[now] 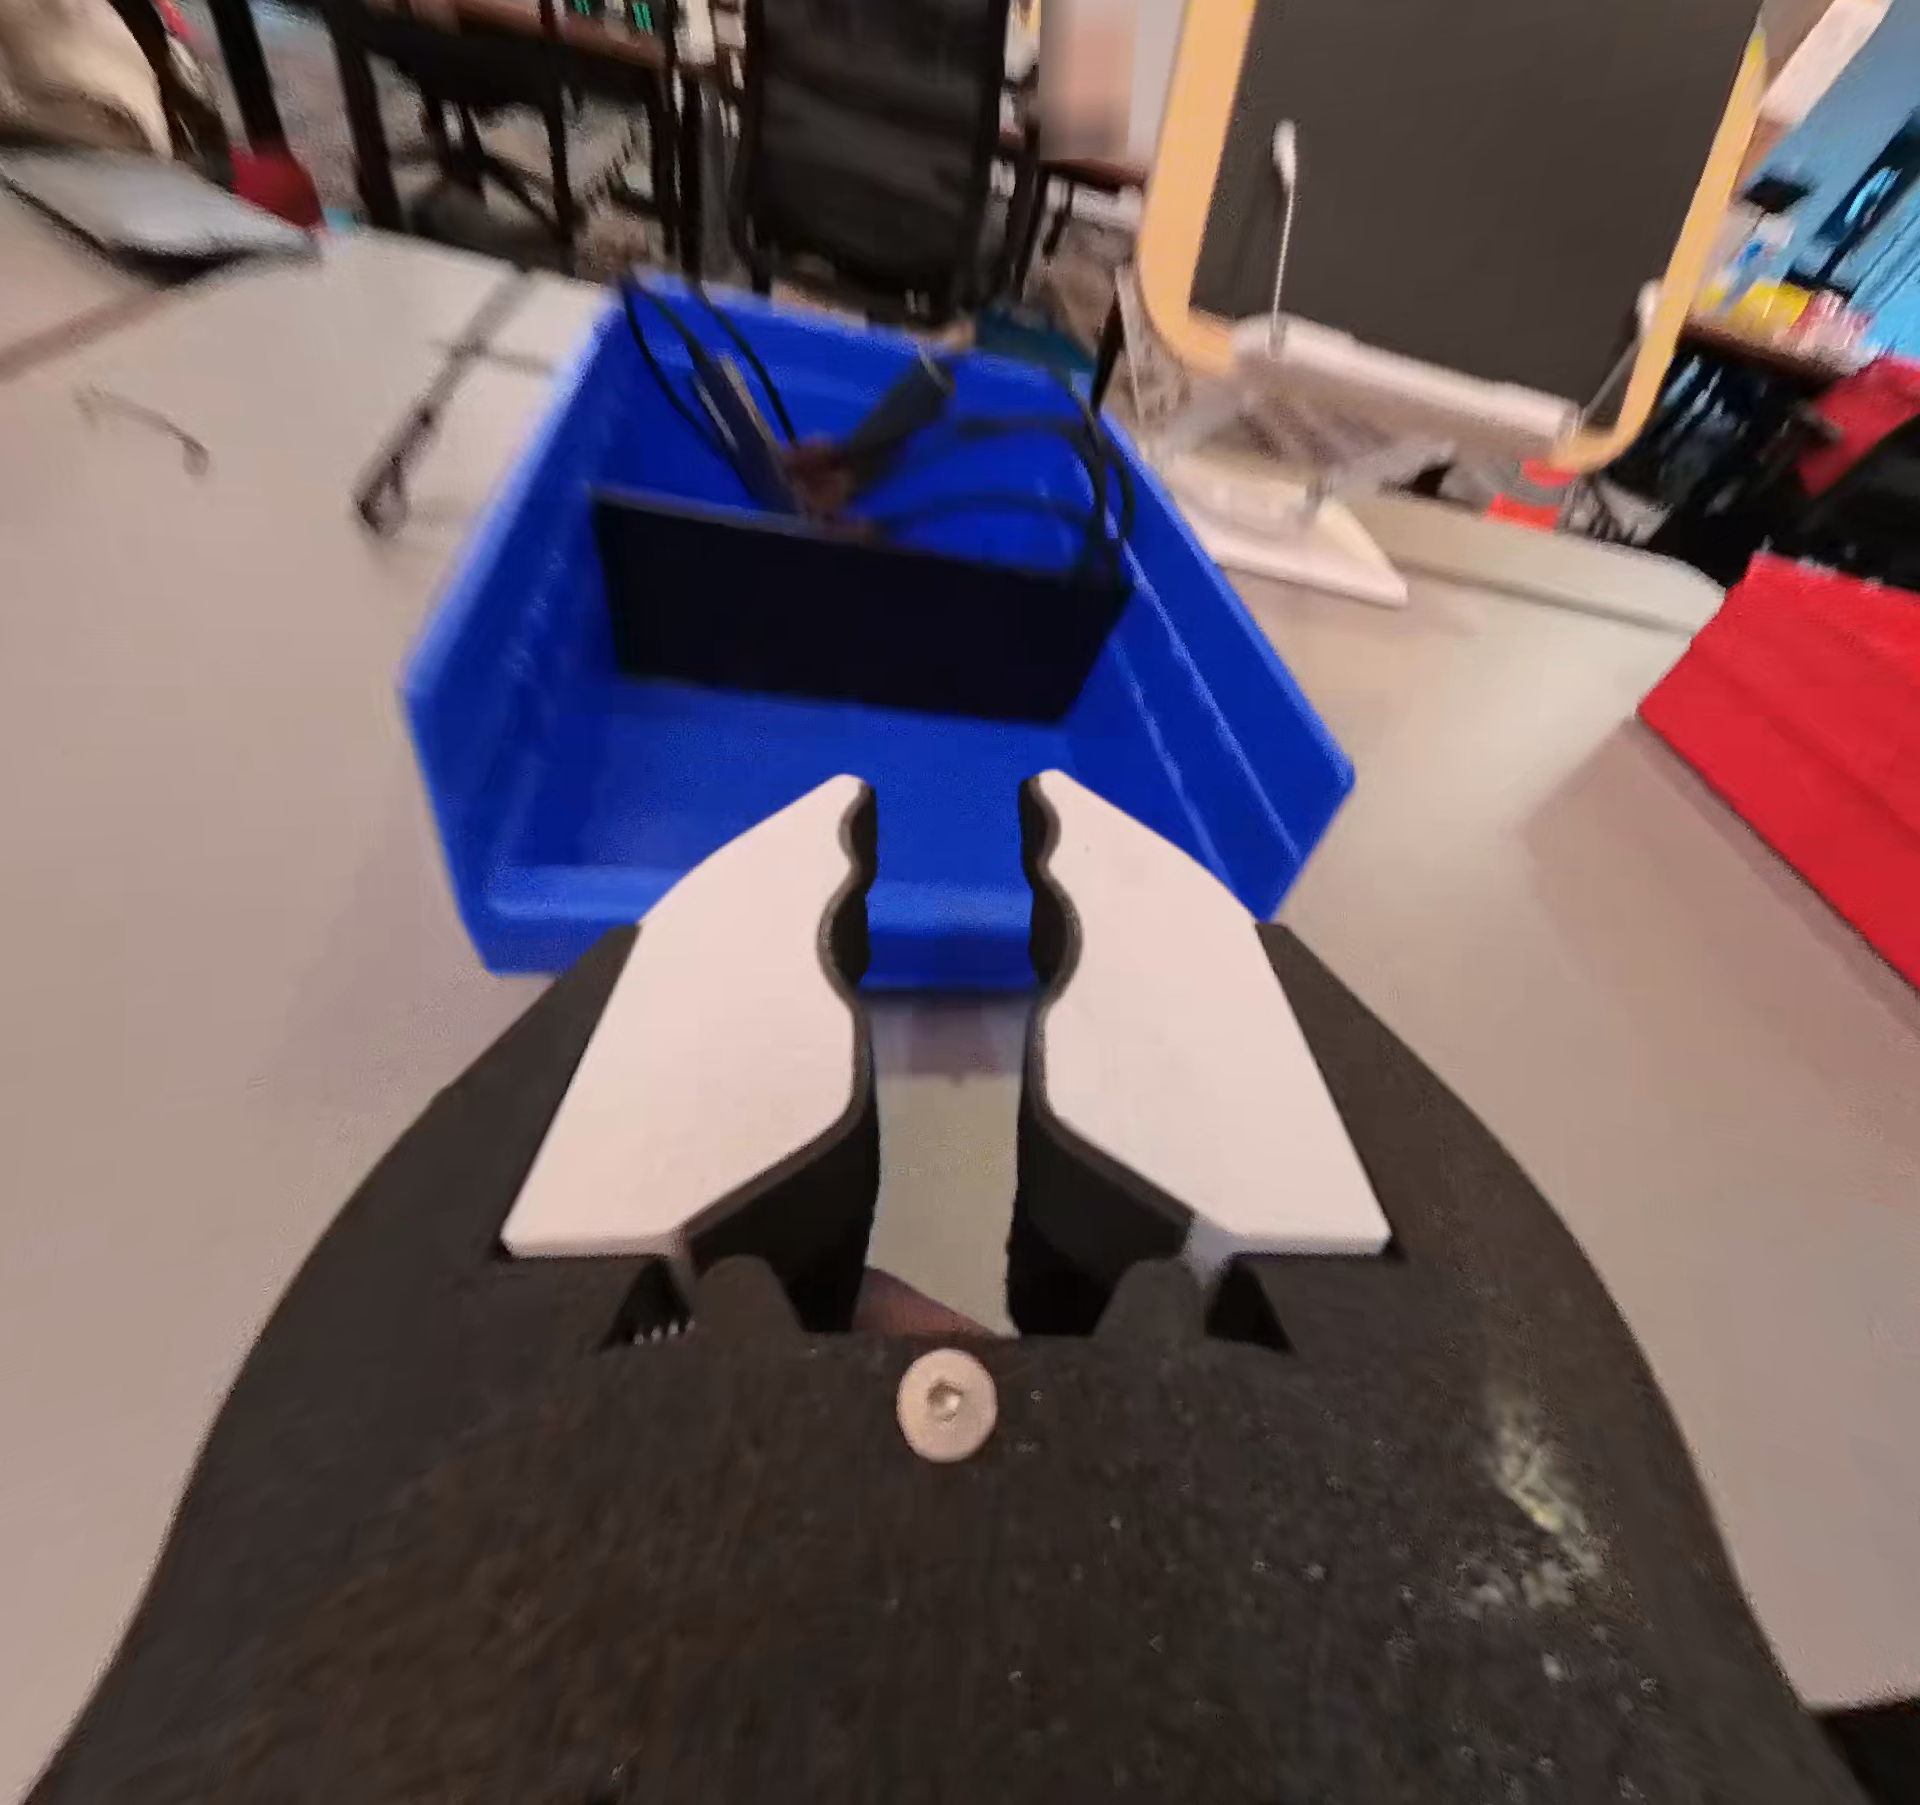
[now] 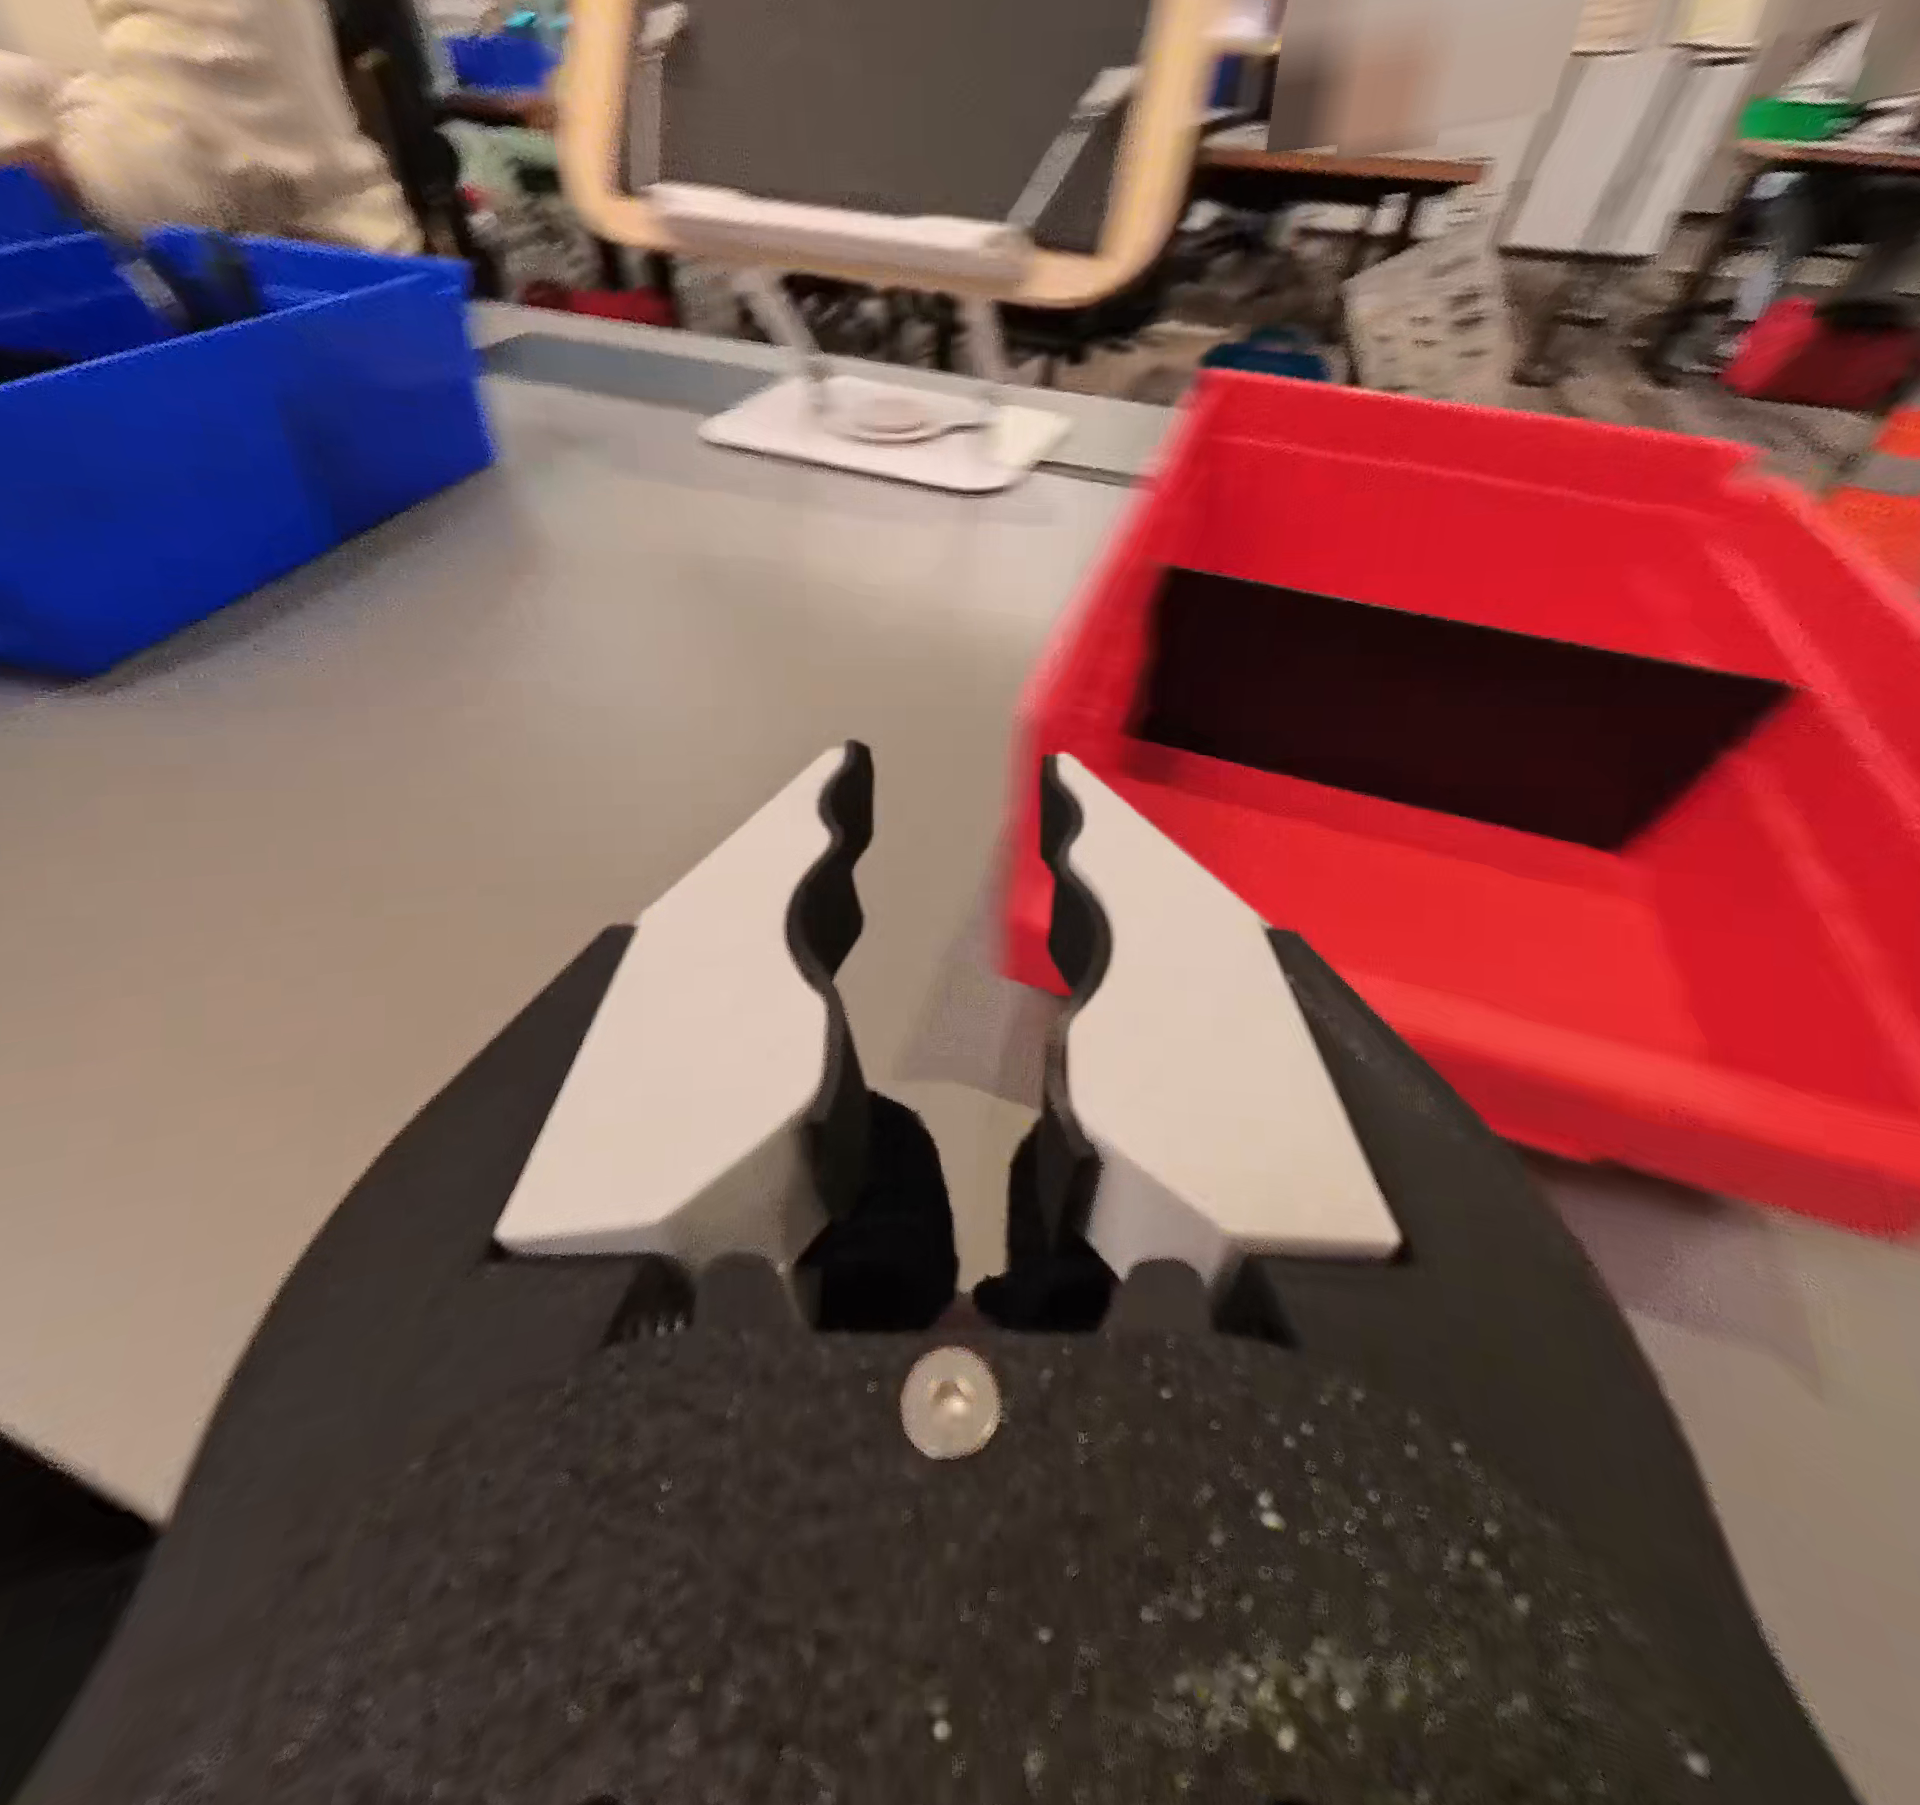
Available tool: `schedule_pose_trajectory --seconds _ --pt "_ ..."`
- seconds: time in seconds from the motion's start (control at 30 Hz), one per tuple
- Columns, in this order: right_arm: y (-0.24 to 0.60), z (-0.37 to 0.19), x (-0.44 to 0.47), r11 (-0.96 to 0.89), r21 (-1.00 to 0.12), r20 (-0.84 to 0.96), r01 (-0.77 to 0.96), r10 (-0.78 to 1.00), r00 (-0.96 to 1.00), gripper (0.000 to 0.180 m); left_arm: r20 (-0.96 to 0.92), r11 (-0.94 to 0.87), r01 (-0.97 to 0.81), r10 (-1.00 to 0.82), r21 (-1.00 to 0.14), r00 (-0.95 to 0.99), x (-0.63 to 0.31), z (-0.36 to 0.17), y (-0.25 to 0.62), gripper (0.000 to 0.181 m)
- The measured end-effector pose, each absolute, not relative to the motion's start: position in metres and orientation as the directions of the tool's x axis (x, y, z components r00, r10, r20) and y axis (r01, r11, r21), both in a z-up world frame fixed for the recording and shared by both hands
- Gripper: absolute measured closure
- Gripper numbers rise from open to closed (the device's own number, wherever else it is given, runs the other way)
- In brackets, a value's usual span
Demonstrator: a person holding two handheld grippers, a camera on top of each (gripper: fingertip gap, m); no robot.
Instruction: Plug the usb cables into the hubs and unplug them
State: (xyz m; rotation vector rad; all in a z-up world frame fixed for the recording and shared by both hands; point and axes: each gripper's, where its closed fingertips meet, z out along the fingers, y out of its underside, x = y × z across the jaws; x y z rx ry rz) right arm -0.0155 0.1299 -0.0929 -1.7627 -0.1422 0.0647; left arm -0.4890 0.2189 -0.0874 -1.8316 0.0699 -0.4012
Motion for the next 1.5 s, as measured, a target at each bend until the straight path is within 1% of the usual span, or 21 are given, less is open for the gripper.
schedule_pose_trajectory --seconds 0.07,0.13,0.17,0.23,0.3,0.5,0.67,0.83,1.2,1.37,1.43,1.5 --pt "0.123 -0.098 0.047 -0.185 -0.981 -0.05 -0.051 -0.01 0.999 0.148 0.239 -0.376 0.126 -0.271 -0.918 0.932 -0.471 -0.104 0.215 0.155" --pt "0.119 -0.104 0.09 -0.22 -0.954 -0.18 -0.205 -0.127 0.975 0.131 0.218 -0.385 0.085 -0.316 -0.919 0.923 -0.457 -0.108 0.217 0.155" --pt "0.118 -0.104 0.101 -0.209 -0.943 -0.233 -0.26 -0.146 0.961 0.132 0.188 -0.379 0.053 -0.329 -0.924 0.925 -0.455 -0.11 0.218 0.155" --pt "0.118 -0.103 0.112 -0.174 -0.94 -0.267 -0.295 -0.167 0.949 0.135 0.12 -0.366 -0.013 -0.338 -0.931 0.933 -0.457 -0.114 0.221 0.155" --pt "0.12 -0.109 0.109 -0.195 -0.936 -0.263 -0.292 -0.16 0.951 0.136 0.093 -0.366 -0.04 -0.338 -0.93 0.936 -0.46 -0.117 0.224 0.155" --pt "0.13 -0.125 0.078 -0.271 -0.93 -0.234 -0.248 -0.086 0.969 0.139 0.113 -0.37 -0.03 -0.357 -0.928 0.927 -0.462 -0.117 0.23 0.155" --pt "0.128 -0.121 0.073 -0.263 -0.939 -0.207 -0.22 -0.076 0.975 0.141 0.089 -0.38 -0.063 -0.37 -0.923 0.925 -0.46 -0.123 0.23 0.155" --pt "0.127 -0.124 0.069 -0.278 -0.928 -0.241 -0.249 -0.066 0.968 0.141 0.075 -0.383 -0.089 -0.394 -0.92 0.916 -0.454 -0.126 0.229 0.155" --pt "0.13 -0.126 0.059 -0.301 -0.939 -0.167 -0.169 -0.033 0.985 0.142 0.065 -0.394 -0.114 -0.412 -0.912 0.909 -0.448 -0.13 0.228 0.153" --pt "0.13 -0.127 0.057 -0.307 -0.943 -0.128 -0.129 -0.026 0.991 0.142 0.108 -0.388 -0.075 -0.43 -0.919 0.896 -0.44 -0.111 0.23 0.149" --pt "0.132 -0.128 0.056 -0.314 -0.942 -0.118 -0.12 -0.024 0.993 0.142 0.055 -0.393 -0.145 -0.456 -0.908 0.888 -0.439 -0.101 0.242 0.148" --pt "0.134 -0.13 0.055 -0.316 -0.941 -0.124 -0.123 -0.018 0.992 0.142 -0.028 -0.41 -0.275 -0.516 -0.87 0.856 -0.437 -0.092 0.262 0.146"
